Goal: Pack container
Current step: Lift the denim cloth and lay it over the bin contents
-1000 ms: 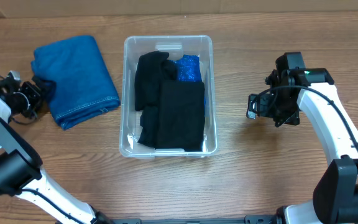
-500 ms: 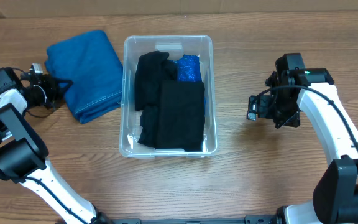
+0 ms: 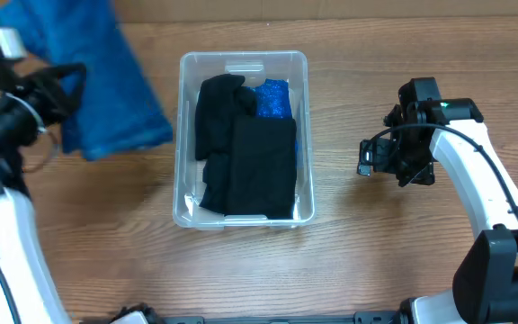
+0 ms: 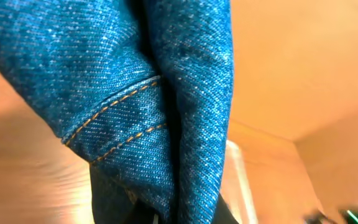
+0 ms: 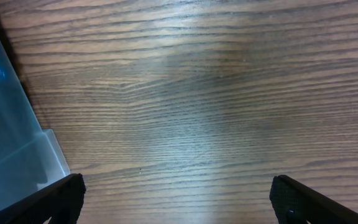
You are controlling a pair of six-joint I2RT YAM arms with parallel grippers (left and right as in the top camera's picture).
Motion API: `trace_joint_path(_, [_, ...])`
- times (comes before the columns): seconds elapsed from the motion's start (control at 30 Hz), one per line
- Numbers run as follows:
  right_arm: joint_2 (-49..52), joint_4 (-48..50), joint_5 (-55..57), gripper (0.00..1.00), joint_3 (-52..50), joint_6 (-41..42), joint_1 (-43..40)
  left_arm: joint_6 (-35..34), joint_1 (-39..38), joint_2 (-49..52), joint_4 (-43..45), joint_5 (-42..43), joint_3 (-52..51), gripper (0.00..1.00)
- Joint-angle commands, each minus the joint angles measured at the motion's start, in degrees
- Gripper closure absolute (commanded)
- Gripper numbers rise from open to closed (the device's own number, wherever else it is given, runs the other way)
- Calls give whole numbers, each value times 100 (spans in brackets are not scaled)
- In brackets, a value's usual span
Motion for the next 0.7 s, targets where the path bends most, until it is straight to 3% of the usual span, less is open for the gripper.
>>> trace_joint_path(0.0, [-15, 4, -76, 0, -4, 4, -15, -81, -1333, -896, -188, -81, 140, 96])
trace_joint_path(0.17, [-15, 0, -94, 0, -4, 24, -15, -232, -3484, -846, -402, -1633, 127, 96])
trace_joint_path(0.3, [-15, -42, -94, 0, -4, 24, -15, -529, -4529, -243, -389, -2892, 127, 96])
trace_joint_path(0.67, [-15, -48, -92, 0, -4, 22, -15, -1139, -4876, 1425, 352, -2559, 127, 96])
